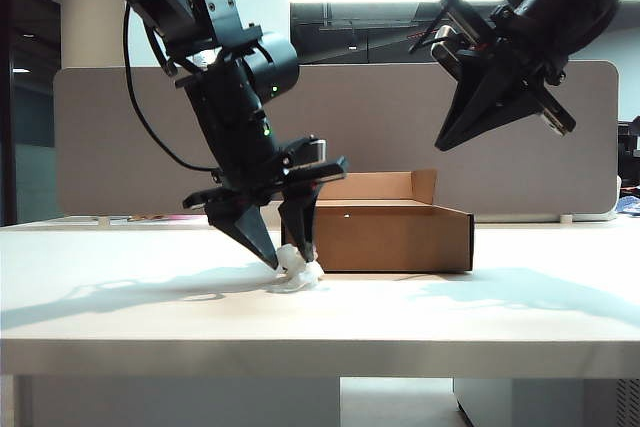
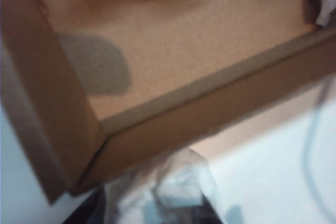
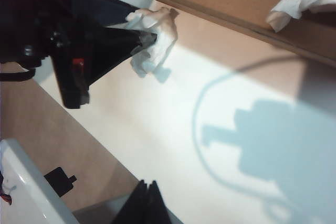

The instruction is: Pick up all the paper balls on the table and put them in the paper box.

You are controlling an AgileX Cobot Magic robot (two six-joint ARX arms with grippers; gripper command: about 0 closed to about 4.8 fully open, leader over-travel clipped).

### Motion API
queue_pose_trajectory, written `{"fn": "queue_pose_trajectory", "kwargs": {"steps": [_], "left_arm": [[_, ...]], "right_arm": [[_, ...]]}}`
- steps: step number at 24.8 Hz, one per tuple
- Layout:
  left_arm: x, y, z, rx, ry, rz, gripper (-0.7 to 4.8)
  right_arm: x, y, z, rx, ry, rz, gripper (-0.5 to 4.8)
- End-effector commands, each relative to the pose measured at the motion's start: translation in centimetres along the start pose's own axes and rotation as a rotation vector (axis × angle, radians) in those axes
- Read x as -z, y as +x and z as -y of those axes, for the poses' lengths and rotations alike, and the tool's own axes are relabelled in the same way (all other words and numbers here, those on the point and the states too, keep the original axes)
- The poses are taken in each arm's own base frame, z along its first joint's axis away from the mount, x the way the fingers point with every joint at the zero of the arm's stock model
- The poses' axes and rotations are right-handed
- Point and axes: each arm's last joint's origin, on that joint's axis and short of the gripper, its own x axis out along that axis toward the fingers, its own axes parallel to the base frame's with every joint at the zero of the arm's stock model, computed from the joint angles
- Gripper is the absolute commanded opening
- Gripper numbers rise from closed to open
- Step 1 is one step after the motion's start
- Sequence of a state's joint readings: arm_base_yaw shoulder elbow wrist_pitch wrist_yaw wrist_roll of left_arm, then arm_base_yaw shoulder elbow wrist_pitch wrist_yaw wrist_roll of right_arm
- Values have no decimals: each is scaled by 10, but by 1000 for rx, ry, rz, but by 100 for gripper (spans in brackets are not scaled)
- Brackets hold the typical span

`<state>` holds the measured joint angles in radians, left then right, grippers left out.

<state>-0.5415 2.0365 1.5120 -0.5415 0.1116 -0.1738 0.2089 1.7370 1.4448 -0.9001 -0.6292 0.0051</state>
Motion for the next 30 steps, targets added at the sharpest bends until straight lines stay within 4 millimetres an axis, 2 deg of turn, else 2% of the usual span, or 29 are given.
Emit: {"fn": "queue_pose_trajectory", "kwargs": {"steps": [1,2,3,4,7,9,12,15,18,22,24,25,26,27,30], "left_arm": [[-1,1,1,1,3,9,173],[-2,1,1,1,8,13,113],[-3,0,1,6,12,22,21],[-3,-1,1,11,13,27,7],[-1,-13,4,61,10,-9,-5],[-2,-38,8,95,12,-12,-5],[-13,-65,13,109,59,107,-5],[-28,-81,17,132,94,279,-5],[-41,-84,19,127,111,425,-5],[-57,-57,18,111,175,588,-2],[-59,-48,16,112,174,606,54],[-59,-42,15,112,175,611,119],[-59,-35,14,114,175,609,219],[-58,-31,14,115,175,603,261],[-56,-36,14,117,169,576,272]], "right_arm": [[-1,-3,-3,-5,-16,10,11],[-1,-3,-3,-2,-17,12,11],[-1,-3,-3,-2,-20,16,11],[-2,-3,-3,-2,-22,18,11],[-2,-3,-3,-2,-24,21,11],[-2,-3,-3,-1,-25,24,11],[-3,-3,-3,-2,-28,28,11],[-3,-3,-3,-2,-28,28,11],[-2,-3,-3,-2,-25,23,11],[1,-3,-3,-2,-7,-1,11],[1,-3,-3,-2,-5,-4,11],[1,-3,-3,-2,-5,-4,11],[1,-3,-3,-2,-5,-4,11],[1,-3,-3,-2,-5,-4,11],[1,-3,-3,-2,-14,-3,11]]}}
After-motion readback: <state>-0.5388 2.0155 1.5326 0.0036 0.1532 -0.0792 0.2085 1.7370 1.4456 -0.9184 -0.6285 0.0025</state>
